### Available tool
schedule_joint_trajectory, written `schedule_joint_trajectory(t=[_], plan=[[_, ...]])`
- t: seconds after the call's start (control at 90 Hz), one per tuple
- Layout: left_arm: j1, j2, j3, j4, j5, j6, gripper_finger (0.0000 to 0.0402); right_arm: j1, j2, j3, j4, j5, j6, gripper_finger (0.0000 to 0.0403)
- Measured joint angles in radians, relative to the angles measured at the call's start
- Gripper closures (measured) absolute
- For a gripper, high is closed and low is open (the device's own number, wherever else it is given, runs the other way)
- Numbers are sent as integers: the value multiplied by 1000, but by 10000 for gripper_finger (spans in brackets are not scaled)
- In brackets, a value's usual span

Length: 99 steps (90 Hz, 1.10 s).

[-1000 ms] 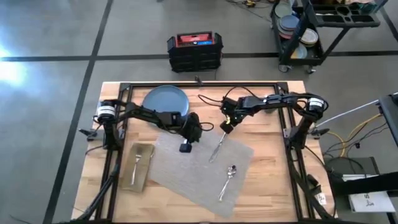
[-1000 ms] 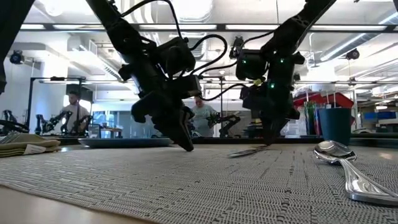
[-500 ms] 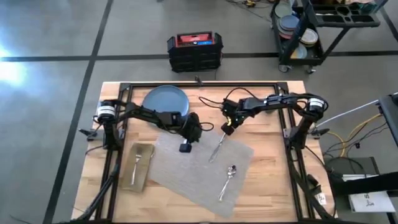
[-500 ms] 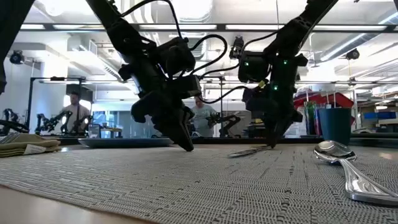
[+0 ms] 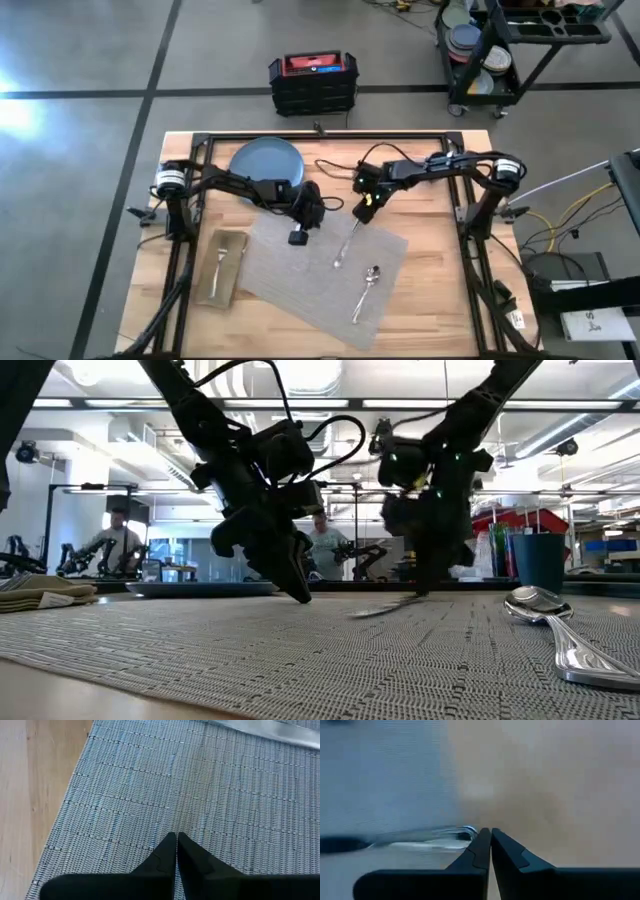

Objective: Set table place
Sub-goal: Put the silver table knife to the left of the silver spoon on the gray table mat, then adjust the gray table mat

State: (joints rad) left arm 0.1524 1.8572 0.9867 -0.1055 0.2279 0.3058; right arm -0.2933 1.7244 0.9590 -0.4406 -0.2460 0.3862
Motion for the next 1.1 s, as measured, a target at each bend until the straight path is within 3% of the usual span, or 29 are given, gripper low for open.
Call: schedule_joint_trajectory(t=[0.122, 0.589, 1.1], plan=[[-1, 0, 0, 0, 0, 0, 401, 25, -2, 24, -25, 109, 34, 403], [0, 0, 0, 1, 0, 0, 401, 104, -3, 45, -14, 126, 128, 403], [-1, -49, 76, -104, -8, 89, 401, 337, -9, 45, 1, 304, 466, 403]])
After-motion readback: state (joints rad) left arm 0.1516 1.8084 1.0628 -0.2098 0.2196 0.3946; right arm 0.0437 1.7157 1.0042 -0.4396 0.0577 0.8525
